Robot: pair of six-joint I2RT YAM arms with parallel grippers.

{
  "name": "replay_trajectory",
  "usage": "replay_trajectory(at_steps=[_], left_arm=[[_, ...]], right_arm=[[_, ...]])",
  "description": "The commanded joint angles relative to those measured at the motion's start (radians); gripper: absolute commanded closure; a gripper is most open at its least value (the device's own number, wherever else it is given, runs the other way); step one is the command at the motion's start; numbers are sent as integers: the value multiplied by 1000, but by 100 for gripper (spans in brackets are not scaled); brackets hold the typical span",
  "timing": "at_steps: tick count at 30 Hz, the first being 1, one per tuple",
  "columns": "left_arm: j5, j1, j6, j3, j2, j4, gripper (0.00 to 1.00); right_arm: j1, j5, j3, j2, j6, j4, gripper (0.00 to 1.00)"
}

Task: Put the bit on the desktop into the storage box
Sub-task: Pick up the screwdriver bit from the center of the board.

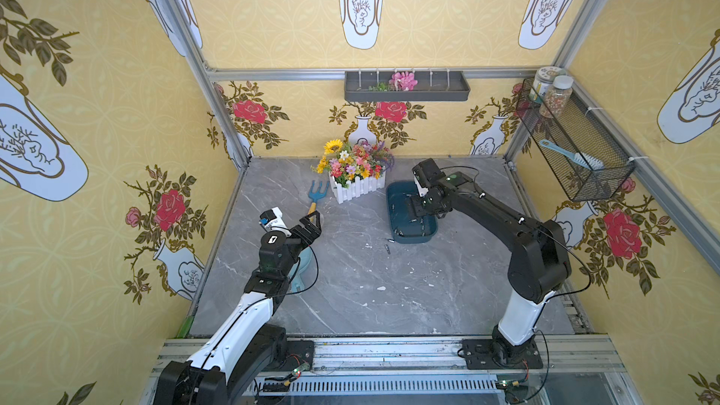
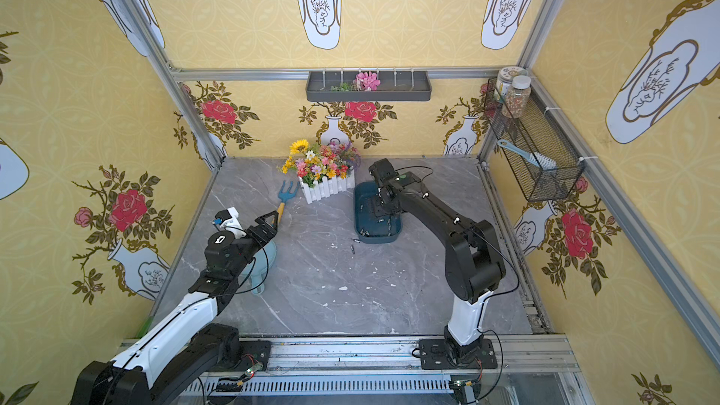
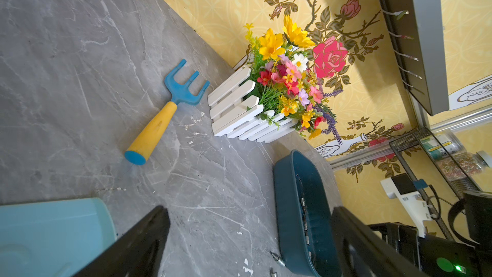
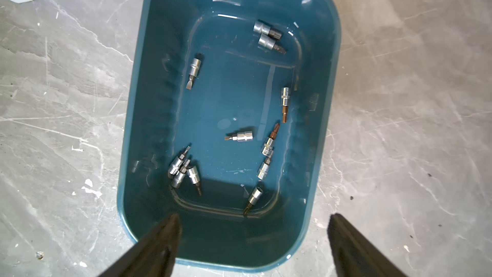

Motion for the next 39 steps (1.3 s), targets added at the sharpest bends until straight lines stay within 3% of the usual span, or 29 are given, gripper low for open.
replay_trajectory(at_steps=[1, 16, 23, 39], left_arm=[[-1, 1, 1, -3, -2, -5, 0], [-29, 1, -13, -20, -25, -49, 0], [-45, 1, -13, -24, -36, -61, 0], [-53, 1, -13, -18, -25, -68, 0]], right_arm=[[32, 56, -13, -28, 23, -1, 3], [310, 56, -70, -38, 150, 46, 3], [369, 10, -75, 42, 180, 89, 0], [373, -51, -90, 153, 191, 140, 35]])
